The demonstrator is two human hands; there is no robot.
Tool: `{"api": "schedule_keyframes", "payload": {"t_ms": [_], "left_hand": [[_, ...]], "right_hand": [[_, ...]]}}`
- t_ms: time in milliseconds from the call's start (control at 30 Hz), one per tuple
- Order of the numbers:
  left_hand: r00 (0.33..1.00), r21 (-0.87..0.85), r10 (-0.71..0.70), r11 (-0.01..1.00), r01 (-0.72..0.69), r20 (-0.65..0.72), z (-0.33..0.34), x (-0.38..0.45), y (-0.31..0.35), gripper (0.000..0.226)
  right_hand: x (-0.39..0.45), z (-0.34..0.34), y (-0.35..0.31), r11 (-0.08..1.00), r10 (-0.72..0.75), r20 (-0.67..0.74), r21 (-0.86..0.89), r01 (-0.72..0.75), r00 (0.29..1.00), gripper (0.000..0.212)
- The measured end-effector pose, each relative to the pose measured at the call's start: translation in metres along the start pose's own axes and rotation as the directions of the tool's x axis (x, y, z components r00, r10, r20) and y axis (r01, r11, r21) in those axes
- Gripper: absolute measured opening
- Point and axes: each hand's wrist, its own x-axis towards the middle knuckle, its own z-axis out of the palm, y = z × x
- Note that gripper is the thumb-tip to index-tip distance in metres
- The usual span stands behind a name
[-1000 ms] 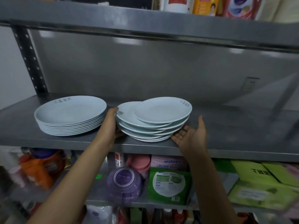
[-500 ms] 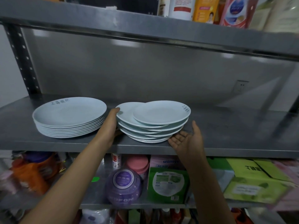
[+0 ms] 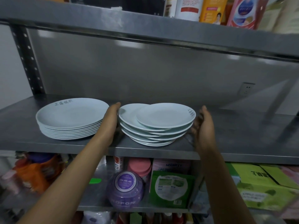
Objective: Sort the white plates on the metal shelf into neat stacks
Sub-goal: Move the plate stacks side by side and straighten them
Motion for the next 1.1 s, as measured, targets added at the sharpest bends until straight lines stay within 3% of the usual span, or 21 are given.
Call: {"api": "schedule_keyframes", "payload": {"t_ms": [133, 300, 500, 700, 867, 1100], "left_hand": [[0.995, -0.037, 0.094, 0.995, -0.093, 0.024, 0.002, 0.009, 0.002, 0.04], [0.988, -0.024, 0.136, 0.991, -0.135, 0.074, 0.005, 0.012, -0.005, 0.052], [0.987, -0.157, 0.16, 0.975, -0.155, 0.022, 0.009, 0.018, -0.015, 0.051], [0.982, -0.194, 0.191, 0.963, -0.185, 0.012, 0.013, 0.026, -0.02, 0.052], [0.974, -0.186, 0.224, 0.958, -0.217, 0.019, 0.014, 0.031, -0.022, 0.055], [0.974, -0.179, 0.225, 0.959, -0.218, 0.018, 0.013, 0.037, -0.03, 0.048]], "right_hand": [[0.009, 0.01, -0.013, 0.996, -0.083, 0.091, -0.007, 0.084, 0.992, 0.053], [0.016, 0.019, -0.006, 0.998, -0.062, 0.245, 0.036, 0.055, 0.968, 0.029], [0.029, 0.021, 0.005, 0.975, -0.143, 0.237, 0.198, 0.097, 0.961, 0.031], [0.045, 0.019, 0.021, 0.954, -0.235, 0.216, 0.238, 0.183, 0.948, 0.035], [0.051, 0.016, 0.025, 0.941, -0.334, 0.215, 0.131, 0.312, 0.918, 0.024], [0.053, 0.016, 0.025, 0.92, -0.391, 0.247, 0.062, 0.388, 0.887, 0.016]]}}
